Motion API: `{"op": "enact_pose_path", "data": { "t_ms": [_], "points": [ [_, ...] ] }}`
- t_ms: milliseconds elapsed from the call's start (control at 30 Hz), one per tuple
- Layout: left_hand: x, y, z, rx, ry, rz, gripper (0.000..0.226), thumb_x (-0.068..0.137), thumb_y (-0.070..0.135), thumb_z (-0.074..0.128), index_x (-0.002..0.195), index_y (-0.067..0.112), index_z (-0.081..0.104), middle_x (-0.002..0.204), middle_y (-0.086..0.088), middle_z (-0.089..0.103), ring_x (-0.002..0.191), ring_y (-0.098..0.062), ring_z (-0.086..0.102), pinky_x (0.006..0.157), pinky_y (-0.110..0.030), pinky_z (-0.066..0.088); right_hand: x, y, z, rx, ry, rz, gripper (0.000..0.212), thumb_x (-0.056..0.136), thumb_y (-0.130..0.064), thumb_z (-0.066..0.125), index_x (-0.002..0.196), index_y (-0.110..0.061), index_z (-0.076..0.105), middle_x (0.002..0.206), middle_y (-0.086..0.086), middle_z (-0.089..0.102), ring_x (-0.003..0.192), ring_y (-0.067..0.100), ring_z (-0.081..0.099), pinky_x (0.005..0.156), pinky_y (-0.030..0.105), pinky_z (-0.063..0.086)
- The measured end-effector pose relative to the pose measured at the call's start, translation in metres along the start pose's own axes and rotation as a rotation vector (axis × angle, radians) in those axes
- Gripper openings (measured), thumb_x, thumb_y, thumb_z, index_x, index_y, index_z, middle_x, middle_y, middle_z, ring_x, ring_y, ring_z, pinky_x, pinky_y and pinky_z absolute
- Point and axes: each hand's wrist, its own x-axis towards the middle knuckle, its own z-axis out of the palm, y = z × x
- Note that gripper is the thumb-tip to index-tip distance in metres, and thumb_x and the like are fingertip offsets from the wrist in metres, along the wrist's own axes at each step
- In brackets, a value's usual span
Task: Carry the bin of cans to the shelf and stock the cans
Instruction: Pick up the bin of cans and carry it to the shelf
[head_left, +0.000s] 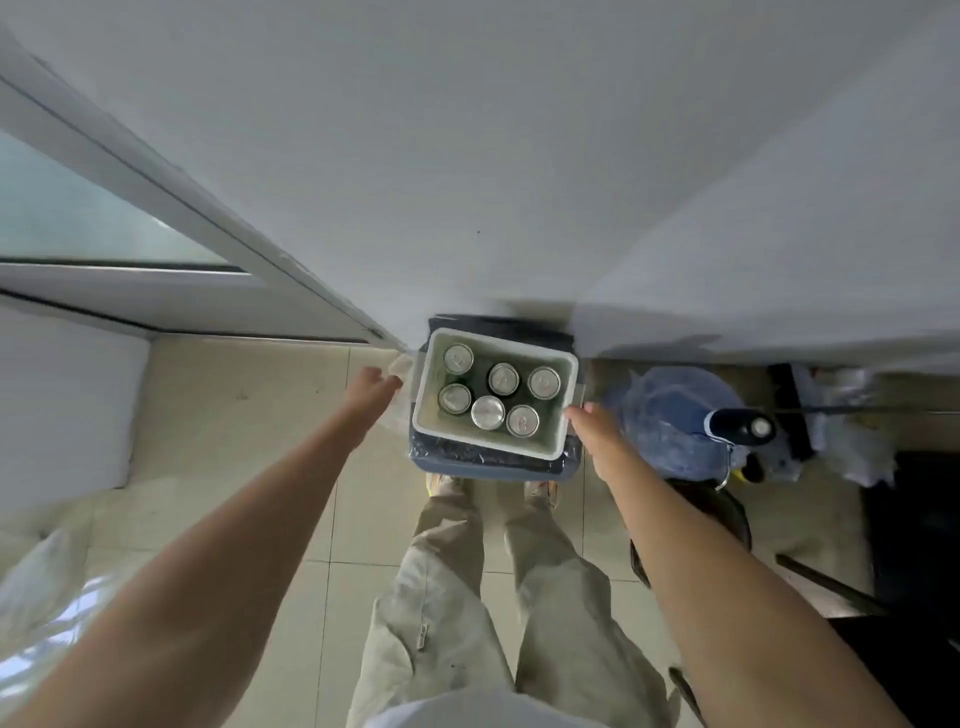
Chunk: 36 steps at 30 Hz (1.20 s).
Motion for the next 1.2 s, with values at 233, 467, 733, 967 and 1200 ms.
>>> {"op": "enact_pose_path", "data": {
  "t_ms": [233,467,733,967,1200],
  "points": [
    [0.022,0.012,0.018,-0.434,-0.211,-0.148,0.050,0.102,0.048,0.037,0.138,0.014,0.045,0.118,-0.006,0.061,0.105,-0.020,0.057,0.093,-0.040,0.042,0.018,-0.013,0.026,0.282,0.247,0.088,0.045,0.102,-0.043,0.042,0.123,-0.008,0.062,0.123,0.014,0.065,0.123,0.036,0.061,0.106,0.047,0.049],
    [0.031,0.008,0.018,-0.377,-0.250,-0.097,0.051,0.099,0.048,0.036,0.109,0.012,0.070,0.106,-0.006,0.068,0.098,-0.022,0.059,0.096,-0.039,0.044,0.025,-0.012,0.029,0.348,0.327,0.101,0.050,0.108,-0.031,0.027,0.132,0.000,0.058,0.137,0.021,0.060,0.128,0.036,0.057,0.111,0.049,0.043],
    [0.022,0.016,0.028,-0.306,-0.175,-0.029,0.044,0.101,0.046,0.036,0.100,0.011,0.063,0.084,-0.001,0.069,0.069,-0.015,0.055,0.064,-0.031,0.036,0.032,-0.010,0.016,0.518,0.217,0.190,0.061,0.106,-0.047,0.028,0.139,-0.005,0.056,0.135,0.019,0.063,0.108,0.030,0.063,0.086,0.039,0.050],
    [-0.041,-0.034,0.028,-0.448,-0.087,-0.171,0.070,0.100,0.061,0.023,0.100,0.008,0.068,0.094,-0.006,0.070,0.083,-0.022,0.058,0.073,-0.033,0.035,-0.002,-0.035,0.005,0.202,0.158,0.078,0.054,0.108,-0.033,0.025,0.140,-0.002,0.055,0.140,0.020,0.059,0.127,0.037,0.059,0.106,0.047,0.050],
    [-0.129,-0.100,0.031,-0.719,0.042,-0.283,0.052,0.099,0.048,0.033,0.076,0.012,0.063,0.079,-0.005,0.061,0.068,-0.018,0.048,0.066,-0.033,0.032,-0.064,-0.054,0.022,-0.127,0.058,-0.059,0.053,0.107,-0.031,0.031,0.139,0.002,0.055,0.141,0.022,0.058,0.127,0.039,0.058,0.108,0.048,0.048]
  ]
}}
